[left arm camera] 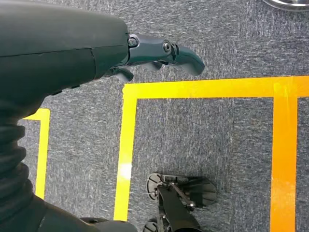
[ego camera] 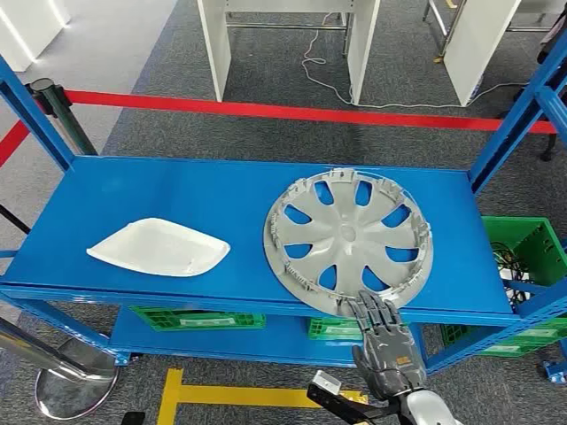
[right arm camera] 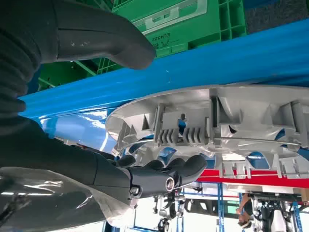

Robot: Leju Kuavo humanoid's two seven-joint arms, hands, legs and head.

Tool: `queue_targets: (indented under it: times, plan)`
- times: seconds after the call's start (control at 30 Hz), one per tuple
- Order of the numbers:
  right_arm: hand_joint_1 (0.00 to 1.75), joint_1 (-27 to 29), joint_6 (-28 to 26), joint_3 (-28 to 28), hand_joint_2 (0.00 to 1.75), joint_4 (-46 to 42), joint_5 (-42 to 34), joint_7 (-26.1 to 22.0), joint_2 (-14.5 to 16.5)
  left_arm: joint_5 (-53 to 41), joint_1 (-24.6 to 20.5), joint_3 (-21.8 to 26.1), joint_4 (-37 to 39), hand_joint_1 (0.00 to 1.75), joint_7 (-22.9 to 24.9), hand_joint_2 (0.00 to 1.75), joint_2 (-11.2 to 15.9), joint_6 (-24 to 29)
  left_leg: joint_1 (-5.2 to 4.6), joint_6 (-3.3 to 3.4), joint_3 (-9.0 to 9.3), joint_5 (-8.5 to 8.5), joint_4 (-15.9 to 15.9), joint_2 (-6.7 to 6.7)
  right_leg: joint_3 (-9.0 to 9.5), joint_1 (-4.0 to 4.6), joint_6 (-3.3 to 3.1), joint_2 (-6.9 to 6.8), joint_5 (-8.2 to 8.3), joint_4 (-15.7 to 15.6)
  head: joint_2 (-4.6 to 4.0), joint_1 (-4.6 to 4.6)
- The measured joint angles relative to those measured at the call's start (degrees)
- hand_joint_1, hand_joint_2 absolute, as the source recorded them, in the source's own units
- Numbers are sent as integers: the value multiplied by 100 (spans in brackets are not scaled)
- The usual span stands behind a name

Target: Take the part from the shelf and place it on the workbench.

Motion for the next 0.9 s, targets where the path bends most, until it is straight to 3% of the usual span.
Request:
queue_targets:
  times: [0.6, 0.9]
  plan:
    - [0, -159, 22, -221, 175, 163, 473, 263, -8, -163, -11, -6, 0, 0, 39, 175, -33, -49, 0, 0, -2, 0, 1, 0, -2, 0, 0, 0, 0, 0, 0, 1]
    - [0, -146, 36, -431, 175, 150, 348, 200, -8, -251, -12, -13, 0, 0, 44, 175, -39, -86, 0, 0, -3, 0, 1, 0, -3, 0, 0, 1, 0, 0, 0, 1]
